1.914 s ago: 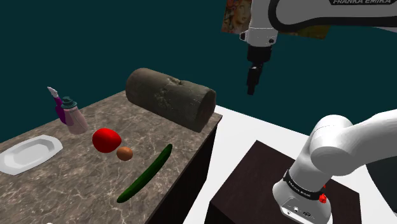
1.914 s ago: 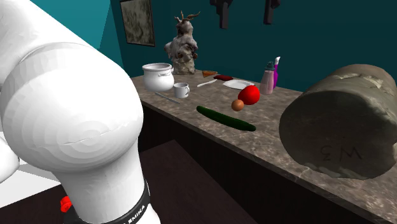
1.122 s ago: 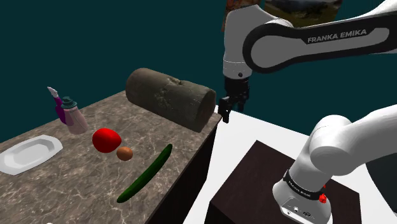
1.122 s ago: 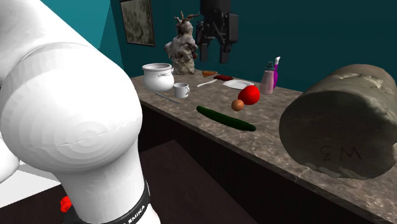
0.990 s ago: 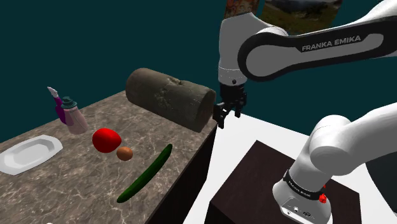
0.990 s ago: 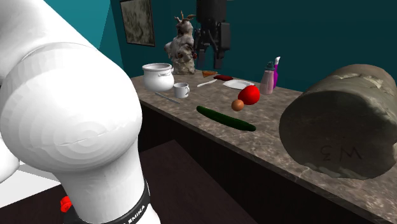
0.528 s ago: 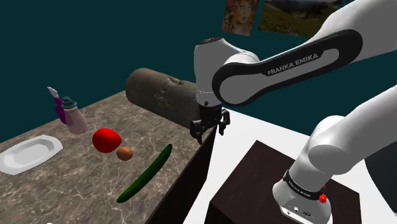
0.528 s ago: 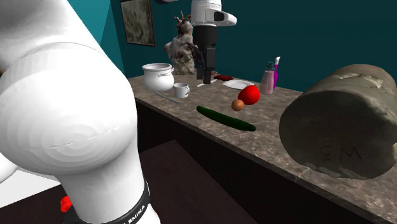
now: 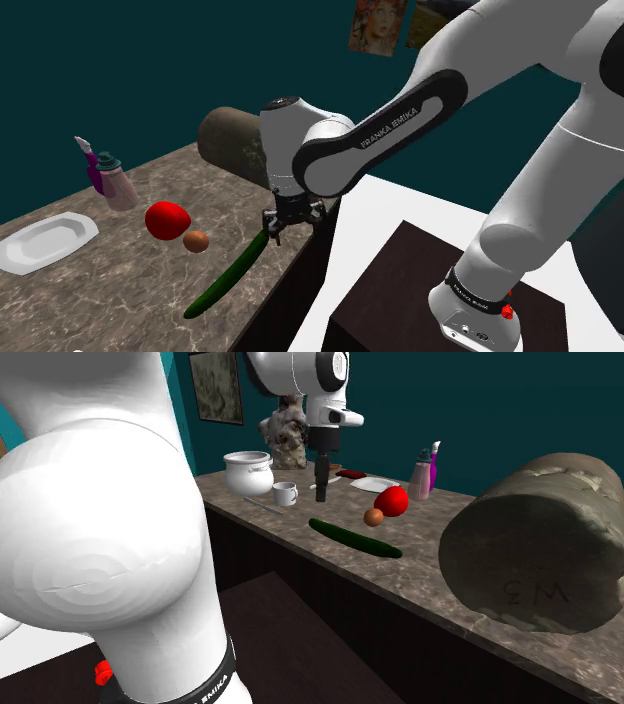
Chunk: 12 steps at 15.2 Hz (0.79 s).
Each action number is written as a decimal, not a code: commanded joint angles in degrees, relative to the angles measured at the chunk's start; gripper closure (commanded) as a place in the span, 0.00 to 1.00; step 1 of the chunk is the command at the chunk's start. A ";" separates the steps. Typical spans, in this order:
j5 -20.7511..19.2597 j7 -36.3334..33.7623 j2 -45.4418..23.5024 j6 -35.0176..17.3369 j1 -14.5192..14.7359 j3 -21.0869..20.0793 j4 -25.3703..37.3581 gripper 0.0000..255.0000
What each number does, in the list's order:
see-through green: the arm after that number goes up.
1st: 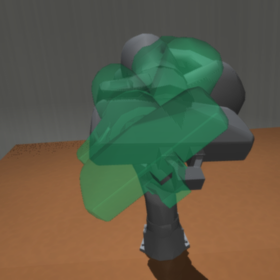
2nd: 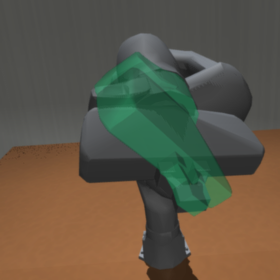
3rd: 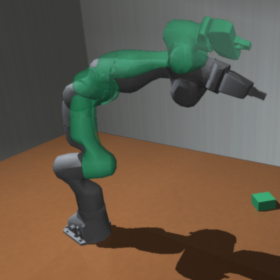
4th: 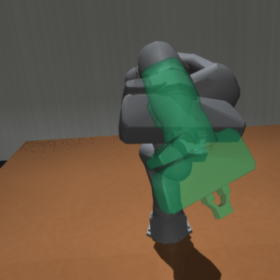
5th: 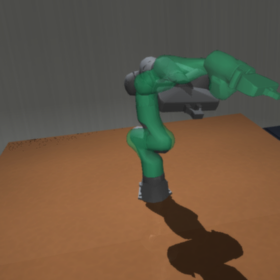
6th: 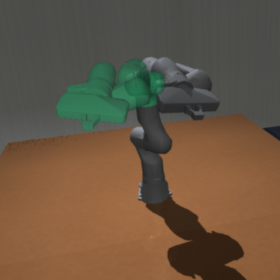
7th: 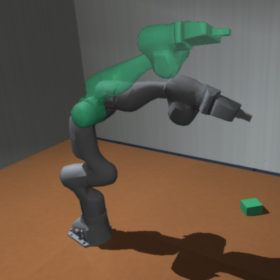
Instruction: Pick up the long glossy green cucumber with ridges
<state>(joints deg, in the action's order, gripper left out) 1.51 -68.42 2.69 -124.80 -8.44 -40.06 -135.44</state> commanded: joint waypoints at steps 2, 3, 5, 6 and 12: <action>-6.88 -11.70 -9.20 -2.76 0.21 -0.55 4.22 0.00; -9.19 -15.25 -12.21 -3.30 0.90 0.00 5.91 0.00; -13.28 -21.73 -17.89 -4.06 2.83 1.75 9.51 0.00; -14.95 -24.60 -20.52 -4.32 4.06 2.94 11.42 0.00; -21.14 -37.98 -34.62 -4.76 10.90 9.92 24.04 0.00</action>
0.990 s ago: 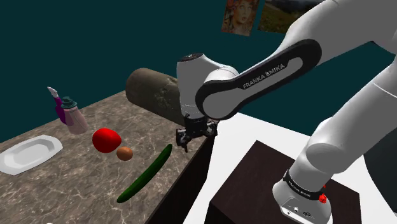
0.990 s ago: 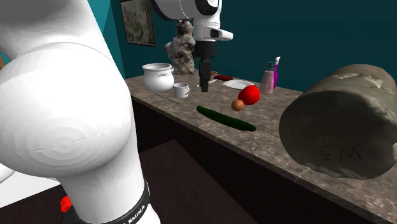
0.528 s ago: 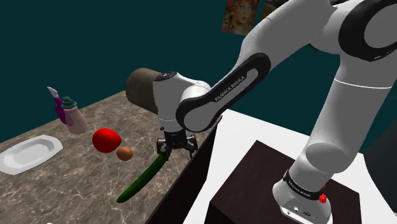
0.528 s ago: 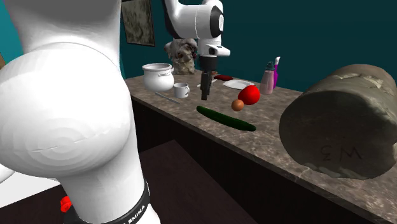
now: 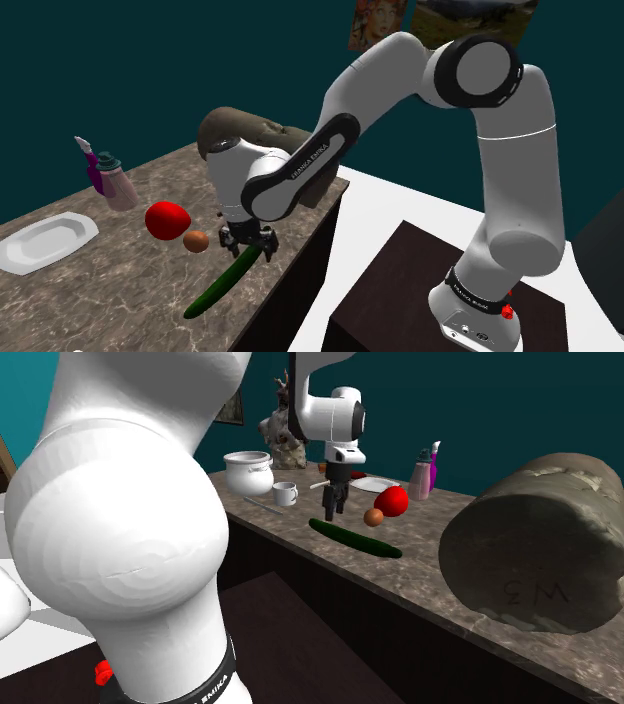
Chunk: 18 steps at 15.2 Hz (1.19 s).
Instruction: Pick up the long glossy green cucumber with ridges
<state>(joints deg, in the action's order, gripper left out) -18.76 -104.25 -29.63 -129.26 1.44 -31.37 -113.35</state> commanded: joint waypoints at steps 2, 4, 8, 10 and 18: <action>-1.76 -5.47 -6.61 -0.13 2.96 3.36 6.59 0.00; -2.23 -8.38 -10.85 0.20 4.72 5.35 11.48 0.00; -2.79 -10.24 -14.65 -0.36 6.04 6.95 14.96 0.00; -3.22 -10.45 -15.82 -1.20 6.36 7.38 15.29 0.00; -3.96 -10.80 -17.89 -2.67 6.92 8.14 15.89 1.00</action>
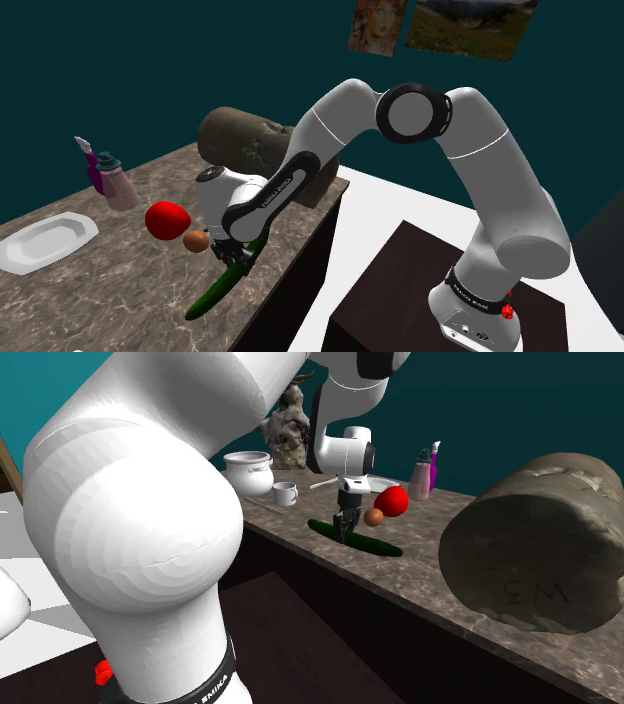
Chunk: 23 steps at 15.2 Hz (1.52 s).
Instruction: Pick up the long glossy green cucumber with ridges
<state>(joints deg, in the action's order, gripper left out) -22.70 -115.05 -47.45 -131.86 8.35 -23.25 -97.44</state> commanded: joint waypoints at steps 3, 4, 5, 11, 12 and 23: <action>-0.02 0.00 -0.07 -0.05 0.01 0.02 0.01 1.00; -0.02 0.01 -0.06 -0.05 0.00 0.02 0.00 1.00; -0.01 0.00 -0.05 -0.04 0.01 0.01 -0.01 1.00; 0.81 0.39 2.26 1.58 -0.62 -0.84 -0.70 1.00; 1.02 0.49 2.84 1.99 -0.78 -1.06 -0.86 1.00; 3.36 1.65 8.50 6.54 -2.31 -3.17 -1.82 1.00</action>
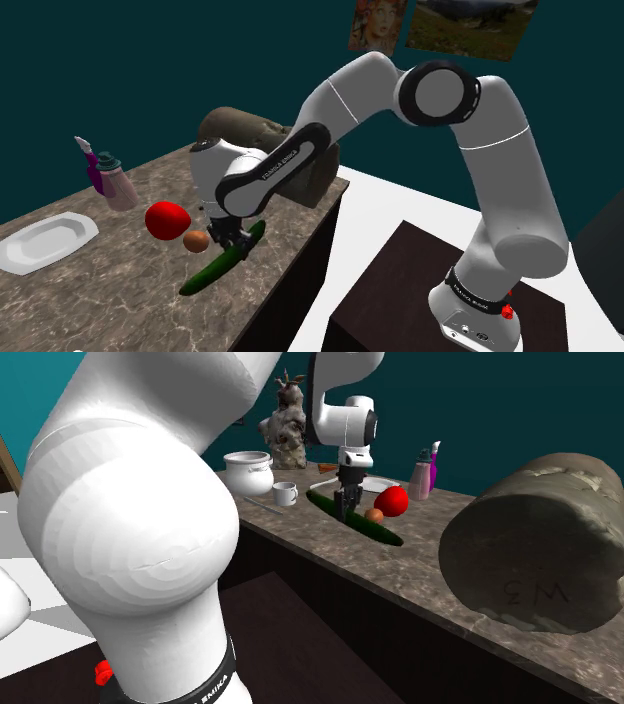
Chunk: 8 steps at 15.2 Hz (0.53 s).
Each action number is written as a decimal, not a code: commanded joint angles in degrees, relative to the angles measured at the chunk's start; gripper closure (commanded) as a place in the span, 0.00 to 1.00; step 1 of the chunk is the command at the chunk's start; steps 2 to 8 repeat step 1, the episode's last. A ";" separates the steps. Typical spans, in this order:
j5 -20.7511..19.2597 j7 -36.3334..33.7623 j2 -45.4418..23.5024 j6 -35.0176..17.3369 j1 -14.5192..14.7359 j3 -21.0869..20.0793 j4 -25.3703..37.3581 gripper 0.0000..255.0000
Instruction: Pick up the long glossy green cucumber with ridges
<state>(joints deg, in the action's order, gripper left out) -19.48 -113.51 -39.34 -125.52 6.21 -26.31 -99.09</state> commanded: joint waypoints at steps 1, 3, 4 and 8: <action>0.14 0.12 0.38 0.20 -0.17 -0.11 -0.17 1.00; 0.14 0.12 0.38 0.20 -0.17 -0.11 -0.17 1.00; 0.14 0.12 0.38 0.20 -0.17 -0.11 -0.17 1.00; 0.14 0.12 0.38 0.20 -0.17 -0.11 -0.17 1.00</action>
